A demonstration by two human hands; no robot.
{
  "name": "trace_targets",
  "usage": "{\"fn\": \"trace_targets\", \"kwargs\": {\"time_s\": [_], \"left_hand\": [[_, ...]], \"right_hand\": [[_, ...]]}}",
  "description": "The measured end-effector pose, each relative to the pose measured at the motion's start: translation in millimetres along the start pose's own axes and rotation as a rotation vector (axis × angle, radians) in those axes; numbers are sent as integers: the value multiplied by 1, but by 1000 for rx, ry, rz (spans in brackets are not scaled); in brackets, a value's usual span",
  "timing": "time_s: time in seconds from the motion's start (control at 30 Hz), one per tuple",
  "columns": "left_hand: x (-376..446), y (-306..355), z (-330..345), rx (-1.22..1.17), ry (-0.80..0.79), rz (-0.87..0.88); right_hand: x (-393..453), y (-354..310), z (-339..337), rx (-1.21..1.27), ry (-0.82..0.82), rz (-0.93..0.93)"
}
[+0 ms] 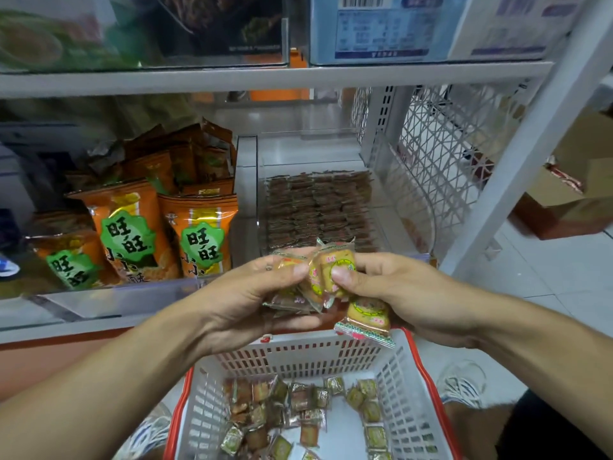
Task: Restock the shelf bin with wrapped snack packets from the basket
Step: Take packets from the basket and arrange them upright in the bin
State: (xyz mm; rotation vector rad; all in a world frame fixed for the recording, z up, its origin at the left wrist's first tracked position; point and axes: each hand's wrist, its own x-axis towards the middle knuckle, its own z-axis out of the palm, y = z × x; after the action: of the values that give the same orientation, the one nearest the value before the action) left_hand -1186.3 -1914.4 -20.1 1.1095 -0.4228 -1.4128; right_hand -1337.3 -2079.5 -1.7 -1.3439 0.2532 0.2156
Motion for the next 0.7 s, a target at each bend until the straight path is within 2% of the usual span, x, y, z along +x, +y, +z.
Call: {"fn": "trace_targets", "kwargs": {"time_s": [0.1,0.23,0.43,0.57,0.7], "left_hand": [[-1,-1,1,46,-31,-19],[1,-4,2,33,1,-28],[1,-9,12,-116,47,31],[5,-10,13,-157,55,79],[7,-9,8,-170,3,94]], "right_hand": [[-2,0,2,-2,23,16],[-3,3,4,2,222,26],[-4,4,9,57,350,76],[-7,-1,11,-77,357,159],[-8,-4,12,-85,269,209]]}}
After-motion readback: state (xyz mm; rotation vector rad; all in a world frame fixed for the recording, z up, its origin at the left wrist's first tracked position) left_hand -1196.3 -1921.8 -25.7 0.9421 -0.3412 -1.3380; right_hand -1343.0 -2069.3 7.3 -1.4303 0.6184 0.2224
